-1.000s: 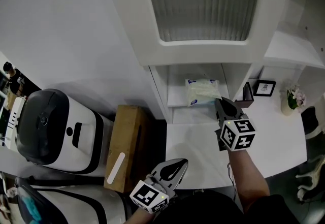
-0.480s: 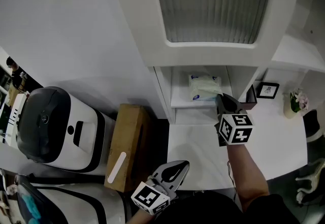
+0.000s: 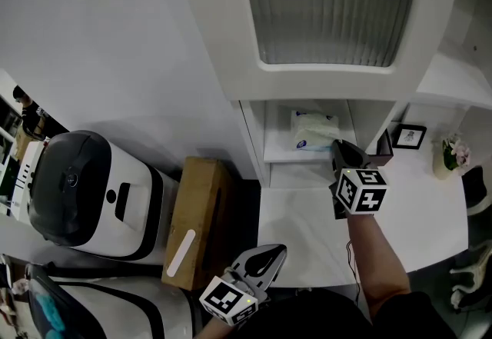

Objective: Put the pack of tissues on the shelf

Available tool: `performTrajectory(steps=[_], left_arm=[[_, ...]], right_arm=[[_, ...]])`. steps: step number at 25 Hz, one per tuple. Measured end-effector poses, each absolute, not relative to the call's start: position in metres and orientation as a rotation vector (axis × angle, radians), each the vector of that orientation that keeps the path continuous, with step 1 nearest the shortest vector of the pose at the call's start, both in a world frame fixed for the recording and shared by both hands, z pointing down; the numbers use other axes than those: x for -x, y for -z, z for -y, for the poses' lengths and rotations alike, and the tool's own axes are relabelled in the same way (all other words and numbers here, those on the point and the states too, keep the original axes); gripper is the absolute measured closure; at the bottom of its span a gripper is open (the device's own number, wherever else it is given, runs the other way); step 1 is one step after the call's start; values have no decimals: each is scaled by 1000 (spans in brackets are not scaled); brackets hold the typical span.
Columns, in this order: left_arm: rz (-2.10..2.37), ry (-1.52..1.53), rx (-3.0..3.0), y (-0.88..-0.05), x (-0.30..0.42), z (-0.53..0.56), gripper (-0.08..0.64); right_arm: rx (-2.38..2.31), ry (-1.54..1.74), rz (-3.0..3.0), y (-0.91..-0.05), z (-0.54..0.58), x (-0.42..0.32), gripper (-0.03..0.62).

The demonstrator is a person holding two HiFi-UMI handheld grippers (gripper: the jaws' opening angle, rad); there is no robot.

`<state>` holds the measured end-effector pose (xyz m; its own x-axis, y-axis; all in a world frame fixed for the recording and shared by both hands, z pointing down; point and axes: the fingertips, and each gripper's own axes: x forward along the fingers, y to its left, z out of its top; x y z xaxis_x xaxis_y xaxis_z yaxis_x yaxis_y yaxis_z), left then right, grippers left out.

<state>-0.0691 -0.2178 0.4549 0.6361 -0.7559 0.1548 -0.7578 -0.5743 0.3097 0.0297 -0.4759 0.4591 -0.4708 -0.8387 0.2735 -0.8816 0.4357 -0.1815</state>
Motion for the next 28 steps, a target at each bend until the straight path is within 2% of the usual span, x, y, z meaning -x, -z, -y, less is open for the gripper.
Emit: performTrajectory(steps=[14,17,25,28], left_arm=[[1172,-17,-2526,-457,67,209,555],[1157,-18,-2536,-455,66,206,555],[1137,-26,-2547,-452,69,196,555],[1133,-23,-2554,-451,71,193,555]], right_arm=[[-1585,-437,2545,-456,466,-40,581],[-1597,-446,2538,-455,463,-44,528],[-1635,-435,2537,-448,443,-53,529],[-1615,-488,2590,-443,431,-51,572]])
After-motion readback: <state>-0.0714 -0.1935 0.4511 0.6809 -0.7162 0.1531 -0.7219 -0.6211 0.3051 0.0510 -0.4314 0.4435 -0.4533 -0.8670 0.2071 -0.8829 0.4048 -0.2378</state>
